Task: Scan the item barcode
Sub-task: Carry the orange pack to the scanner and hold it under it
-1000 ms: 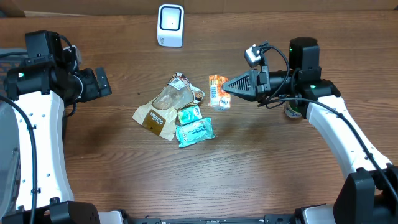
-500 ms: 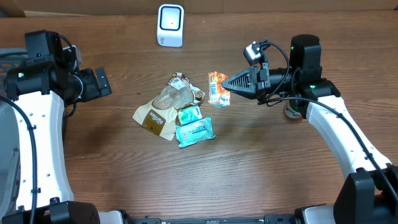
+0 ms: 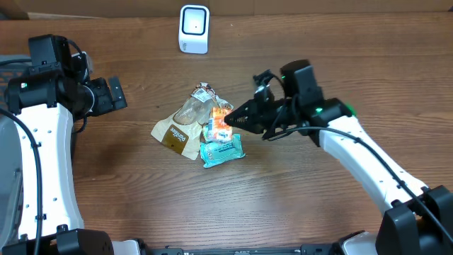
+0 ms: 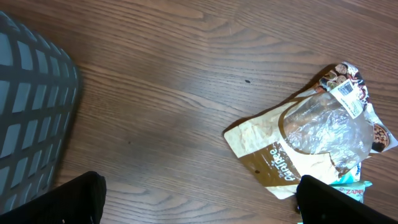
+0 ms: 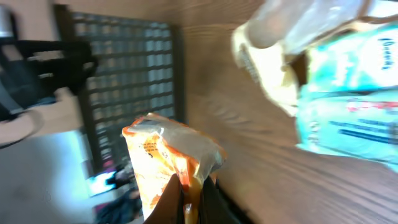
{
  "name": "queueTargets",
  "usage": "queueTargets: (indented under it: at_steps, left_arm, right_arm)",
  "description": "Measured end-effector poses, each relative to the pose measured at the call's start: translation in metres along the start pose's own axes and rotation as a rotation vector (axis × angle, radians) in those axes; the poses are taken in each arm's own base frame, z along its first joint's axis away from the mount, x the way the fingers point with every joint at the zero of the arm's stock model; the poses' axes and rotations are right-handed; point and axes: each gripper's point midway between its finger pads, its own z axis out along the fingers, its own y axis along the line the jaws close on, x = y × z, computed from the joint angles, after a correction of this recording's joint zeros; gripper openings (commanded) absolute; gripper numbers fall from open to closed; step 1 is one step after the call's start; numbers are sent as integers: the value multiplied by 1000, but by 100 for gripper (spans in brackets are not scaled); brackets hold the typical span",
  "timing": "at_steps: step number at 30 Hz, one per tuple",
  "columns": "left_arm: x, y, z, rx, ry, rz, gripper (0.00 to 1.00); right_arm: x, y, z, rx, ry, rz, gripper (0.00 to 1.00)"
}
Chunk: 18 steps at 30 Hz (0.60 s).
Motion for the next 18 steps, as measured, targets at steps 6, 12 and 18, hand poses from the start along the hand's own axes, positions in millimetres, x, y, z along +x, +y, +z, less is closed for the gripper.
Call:
queueTargets:
  at_steps: [6, 12, 18]
  left_arm:
    - [0, 0, 0, 0, -1, 0, 100]
    - [0, 0, 0, 0, 0, 0, 100]
    - [0, 0, 0, 0, 1, 0, 100]
  right_arm:
    - [-9, -12, -17, 248, -51, 29, 4]
    - [-77, 48, -45, 395, -188, -152, 4]
    - [-153, 85, -35, 538, -354, -356, 4]
